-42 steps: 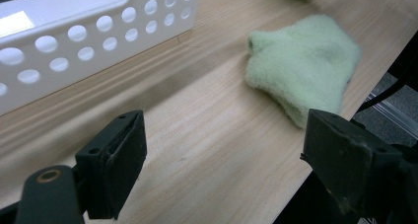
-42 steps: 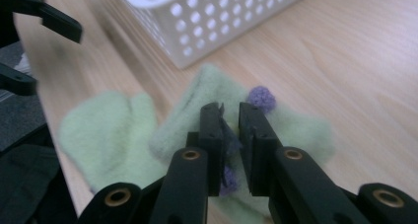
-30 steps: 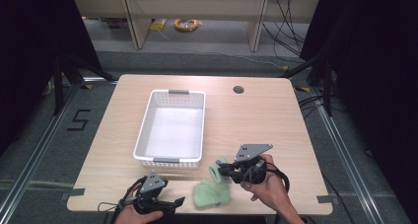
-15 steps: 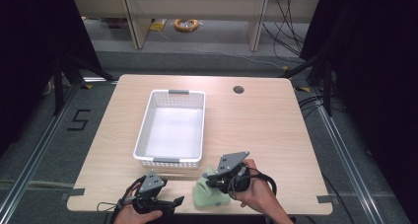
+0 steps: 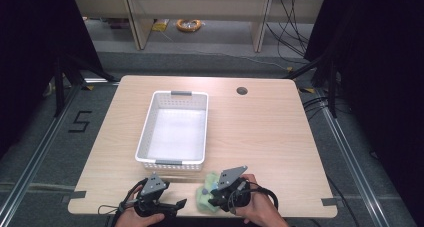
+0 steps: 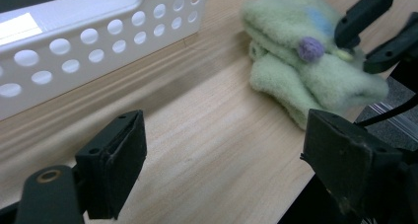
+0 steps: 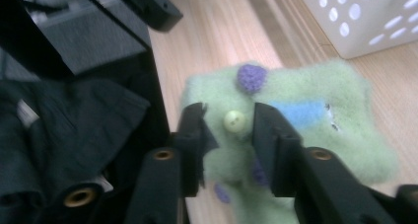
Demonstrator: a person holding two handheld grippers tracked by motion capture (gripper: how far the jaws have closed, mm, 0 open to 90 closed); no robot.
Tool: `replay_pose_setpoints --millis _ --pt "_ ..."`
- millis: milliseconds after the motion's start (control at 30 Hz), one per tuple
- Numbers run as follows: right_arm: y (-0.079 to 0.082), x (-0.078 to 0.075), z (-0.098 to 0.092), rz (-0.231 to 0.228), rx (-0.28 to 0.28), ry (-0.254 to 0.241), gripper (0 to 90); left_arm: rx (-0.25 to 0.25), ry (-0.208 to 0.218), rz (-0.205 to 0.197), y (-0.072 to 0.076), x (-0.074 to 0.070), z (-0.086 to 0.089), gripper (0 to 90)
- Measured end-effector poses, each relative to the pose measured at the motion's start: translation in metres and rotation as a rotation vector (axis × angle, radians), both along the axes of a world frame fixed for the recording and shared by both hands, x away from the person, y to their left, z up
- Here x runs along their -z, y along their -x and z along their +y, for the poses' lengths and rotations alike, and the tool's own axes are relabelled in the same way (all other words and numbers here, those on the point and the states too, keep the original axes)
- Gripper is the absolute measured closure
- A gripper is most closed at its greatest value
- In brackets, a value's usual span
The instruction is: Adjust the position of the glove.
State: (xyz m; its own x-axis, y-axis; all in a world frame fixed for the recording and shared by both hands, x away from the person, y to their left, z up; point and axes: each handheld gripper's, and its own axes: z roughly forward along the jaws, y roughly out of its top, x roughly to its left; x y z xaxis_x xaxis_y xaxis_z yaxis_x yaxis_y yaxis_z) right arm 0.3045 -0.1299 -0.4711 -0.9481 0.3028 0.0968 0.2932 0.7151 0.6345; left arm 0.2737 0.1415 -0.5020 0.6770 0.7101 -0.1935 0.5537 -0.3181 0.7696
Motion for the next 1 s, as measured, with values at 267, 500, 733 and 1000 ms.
replay_pose_setpoints --millis 267,500,733,1000 --pt "-0.002 -0.014 -0.022 -0.011 0.226 -0.042 60.6 -0.008 0.02 0.007 0.0 -0.001 -0.002 16.2" --pt "0.009 -0.009 -0.032 0.018 0.274 -0.003 60.8 0.012 0.04 0.022 -0.001 -0.002 -0.004 16.3" --pt "0.009 -0.001 -0.027 0.084 0.288 -0.003 58.5 0.009 0.042 0.023 -0.001 -0.002 -0.005 16.3" --pt "-0.011 0.003 -0.026 0.15 0.403 -0.105 51.9 0.006 0.048 0.021 -0.001 -0.003 -0.006 16.3"
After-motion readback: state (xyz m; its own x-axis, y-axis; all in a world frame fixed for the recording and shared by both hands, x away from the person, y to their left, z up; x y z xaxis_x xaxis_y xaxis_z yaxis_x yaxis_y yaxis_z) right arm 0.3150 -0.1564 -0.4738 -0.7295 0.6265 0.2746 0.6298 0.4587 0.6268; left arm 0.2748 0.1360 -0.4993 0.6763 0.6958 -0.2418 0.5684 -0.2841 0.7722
